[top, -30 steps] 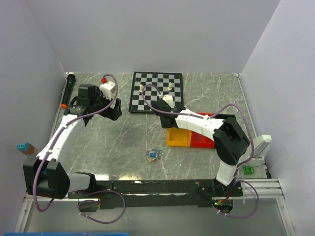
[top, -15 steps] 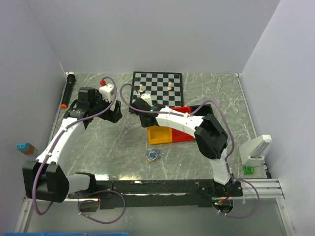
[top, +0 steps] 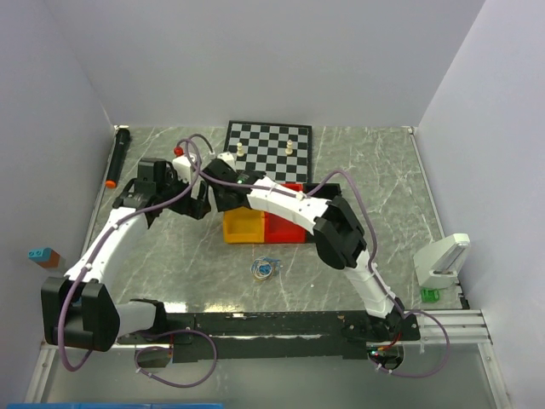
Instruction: Untangle the cables
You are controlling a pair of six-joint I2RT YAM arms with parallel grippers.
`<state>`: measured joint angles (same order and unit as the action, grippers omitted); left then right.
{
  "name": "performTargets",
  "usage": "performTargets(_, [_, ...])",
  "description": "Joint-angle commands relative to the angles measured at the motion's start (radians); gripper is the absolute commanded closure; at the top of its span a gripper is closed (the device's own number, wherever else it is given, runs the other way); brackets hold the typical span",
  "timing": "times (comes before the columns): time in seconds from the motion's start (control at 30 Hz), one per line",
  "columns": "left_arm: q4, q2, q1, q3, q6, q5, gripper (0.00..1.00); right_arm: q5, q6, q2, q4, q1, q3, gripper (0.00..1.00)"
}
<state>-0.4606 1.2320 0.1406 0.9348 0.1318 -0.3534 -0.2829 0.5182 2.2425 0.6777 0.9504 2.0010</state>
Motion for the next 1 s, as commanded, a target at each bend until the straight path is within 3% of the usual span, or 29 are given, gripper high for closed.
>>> performTargets(0.0, [0.04,-0.037,-0.004,-0.005,-0.037,-0.001,0.03,0.118,-0.063,-0.006,-0.095,0.025,0.094,0.6])
performTargets(0.13, [0.039,-0.046,-0.009,-0.007,-0.043,0.011,0.03,0.149,-0.106,-0.09,-0.159,0.03,0.015,0.41])
performTargets(0.3, [0.031,-0.045,-0.009,0.002,-0.038,-0.022,0.03,0.082,-0.124,-0.288,-0.218,0.014,-0.192,0.31])
performTargets(0.53, [0.005,-0.019,-0.006,0.01,-0.005,-0.116,0.03,0.028,-0.099,-0.682,-0.285,-0.052,-0.664,0.31])
performTargets(0.63, [-0.001,-0.025,0.02,0.009,0.017,-0.159,0.03,0.103,-0.142,-0.811,-0.32,-0.041,-0.844,0.35])
performTargets(0.8, [0.008,-0.052,0.158,-0.019,0.069,-0.141,0.03,0.302,-0.178,-0.911,-0.435,-0.026,-1.091,0.46])
performTargets(0.97, [-0.013,-0.059,0.243,-0.056,0.147,-0.214,0.03,0.361,-0.188,-0.931,-0.546,-0.007,-1.226,0.5])
